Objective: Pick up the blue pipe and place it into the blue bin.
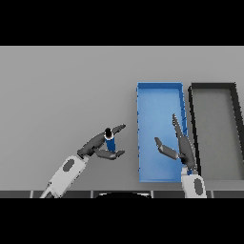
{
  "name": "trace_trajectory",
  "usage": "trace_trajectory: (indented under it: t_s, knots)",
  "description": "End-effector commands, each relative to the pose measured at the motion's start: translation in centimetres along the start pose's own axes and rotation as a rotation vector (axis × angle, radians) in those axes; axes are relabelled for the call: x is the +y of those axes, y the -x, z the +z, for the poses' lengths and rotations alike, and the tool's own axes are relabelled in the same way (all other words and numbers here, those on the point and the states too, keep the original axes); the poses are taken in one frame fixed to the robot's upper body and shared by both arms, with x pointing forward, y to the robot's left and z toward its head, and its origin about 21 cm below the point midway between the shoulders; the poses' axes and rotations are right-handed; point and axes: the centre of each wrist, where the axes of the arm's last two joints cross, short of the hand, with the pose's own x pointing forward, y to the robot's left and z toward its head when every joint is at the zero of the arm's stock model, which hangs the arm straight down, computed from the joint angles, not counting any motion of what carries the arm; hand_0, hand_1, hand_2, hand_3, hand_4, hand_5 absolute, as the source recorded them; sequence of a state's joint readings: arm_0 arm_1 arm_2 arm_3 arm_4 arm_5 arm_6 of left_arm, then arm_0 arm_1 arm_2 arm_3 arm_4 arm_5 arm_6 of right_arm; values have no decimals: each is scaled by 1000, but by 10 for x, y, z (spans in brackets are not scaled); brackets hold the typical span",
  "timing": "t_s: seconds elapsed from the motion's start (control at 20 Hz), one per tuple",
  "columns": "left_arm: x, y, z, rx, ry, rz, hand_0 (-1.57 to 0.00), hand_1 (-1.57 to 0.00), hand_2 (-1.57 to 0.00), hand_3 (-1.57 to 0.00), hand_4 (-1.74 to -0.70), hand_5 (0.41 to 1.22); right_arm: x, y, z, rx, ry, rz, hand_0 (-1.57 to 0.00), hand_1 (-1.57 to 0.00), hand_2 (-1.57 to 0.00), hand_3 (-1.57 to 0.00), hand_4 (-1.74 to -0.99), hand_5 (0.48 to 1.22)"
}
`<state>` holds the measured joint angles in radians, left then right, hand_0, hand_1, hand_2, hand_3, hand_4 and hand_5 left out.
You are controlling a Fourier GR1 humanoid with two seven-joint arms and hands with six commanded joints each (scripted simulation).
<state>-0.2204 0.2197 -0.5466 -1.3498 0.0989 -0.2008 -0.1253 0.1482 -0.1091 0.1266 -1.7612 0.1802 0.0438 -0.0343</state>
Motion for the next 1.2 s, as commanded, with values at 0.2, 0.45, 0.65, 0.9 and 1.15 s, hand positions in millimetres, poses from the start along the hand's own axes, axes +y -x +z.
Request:
trace_trajectory:
  t_s: [0.2,0.45,0.65,0.9,1.15]
  knots:
    - [-14,2,-6,4,-14,62,-717,-856,-901,-877,-1477,929,-1,5,-2,21,0,-17,1,1,1,1,-1198,604]
    - [-24,5,-9,-64,6,22,-1291,-1337,-1351,-1272,-1647,1125,-3,3,-1,3,-5,-7,1,1,1,1,-1191,602]
    - [-24,-9,-11,-124,-30,28,-1456,-1475,-1481,-1406,-1702,1182,-1,3,0,6,-14,-5,1,1,1,1,-1189,603]
    - [-34,-45,-20,-250,-11,43,-1533,-1540,-1542,-1461,-1728,1208,-7,5,2,4,6,12,1,1,1,1,-1172,603]
    - [-36,-70,-22,-258,27,11,-1559,-1561,-1561,-1490,-1737,1217,-9,7,3,-13,6,19,1,1,1,1,-1141,603]
